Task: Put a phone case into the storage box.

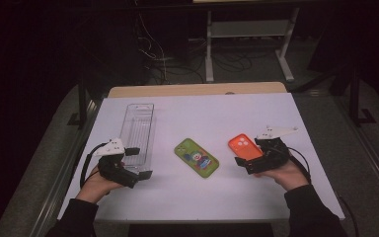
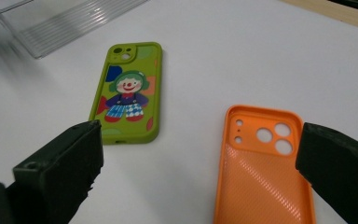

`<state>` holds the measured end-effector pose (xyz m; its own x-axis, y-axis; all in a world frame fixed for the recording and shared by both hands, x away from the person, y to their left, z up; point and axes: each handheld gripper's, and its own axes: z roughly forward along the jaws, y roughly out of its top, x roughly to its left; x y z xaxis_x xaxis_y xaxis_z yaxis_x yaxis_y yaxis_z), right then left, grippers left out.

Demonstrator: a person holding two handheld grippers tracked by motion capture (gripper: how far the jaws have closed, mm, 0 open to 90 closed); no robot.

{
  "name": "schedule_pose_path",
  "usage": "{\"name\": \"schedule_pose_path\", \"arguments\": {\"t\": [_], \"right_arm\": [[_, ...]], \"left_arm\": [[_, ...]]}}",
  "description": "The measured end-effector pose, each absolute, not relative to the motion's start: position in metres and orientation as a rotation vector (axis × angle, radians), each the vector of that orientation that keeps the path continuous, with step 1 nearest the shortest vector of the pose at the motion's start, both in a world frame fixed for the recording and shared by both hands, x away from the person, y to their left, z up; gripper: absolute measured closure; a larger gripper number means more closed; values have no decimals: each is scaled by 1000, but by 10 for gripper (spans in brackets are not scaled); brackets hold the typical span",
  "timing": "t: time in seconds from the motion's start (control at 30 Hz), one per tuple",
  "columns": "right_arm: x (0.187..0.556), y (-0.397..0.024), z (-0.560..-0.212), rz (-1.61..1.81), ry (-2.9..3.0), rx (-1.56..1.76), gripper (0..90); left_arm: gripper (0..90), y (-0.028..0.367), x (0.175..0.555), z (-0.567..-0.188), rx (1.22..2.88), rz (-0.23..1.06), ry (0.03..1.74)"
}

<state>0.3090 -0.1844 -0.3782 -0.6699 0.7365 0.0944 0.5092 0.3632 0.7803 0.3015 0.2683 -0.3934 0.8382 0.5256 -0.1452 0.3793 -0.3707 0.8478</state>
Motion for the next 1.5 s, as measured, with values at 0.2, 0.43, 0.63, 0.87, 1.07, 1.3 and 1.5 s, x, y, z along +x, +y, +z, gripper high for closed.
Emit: {"name": "schedule_pose_path", "arguments": {"t": [0.2, 0.43, 0.63, 0.87, 1.07, 1.3, 1.5], "right_arm": [[323, -181, -373, 1199, 2338, 1112, 0], [336, -180, -370, 1206, 2325, 1126, 0], [346, -179, -365, 1212, 2312, 1137, 0], [359, -178, -357, 1194, 2287, 1158, 0], [366, -178, -356, 1169, 2259, 1200, 0], [367, -184, -360, 1086, 2241, 1242, 0], [369, -192, -362, 1059, 2214, 1291, 0]], "left_arm": [[0, 268, 301, -393, 2003, 182, 668], [0, 269, 302, -394, 2004, 184, 665], [0, 269, 301, -394, 2002, 180, 675], [0, 270, 301, -394, 2000, 179, 677], [0, 270, 301, -394, 2005, 183, 672], [0, 271, 301, -393, 1998, 185, 682], [0, 272, 301, -393, 2001, 186, 682]]}}
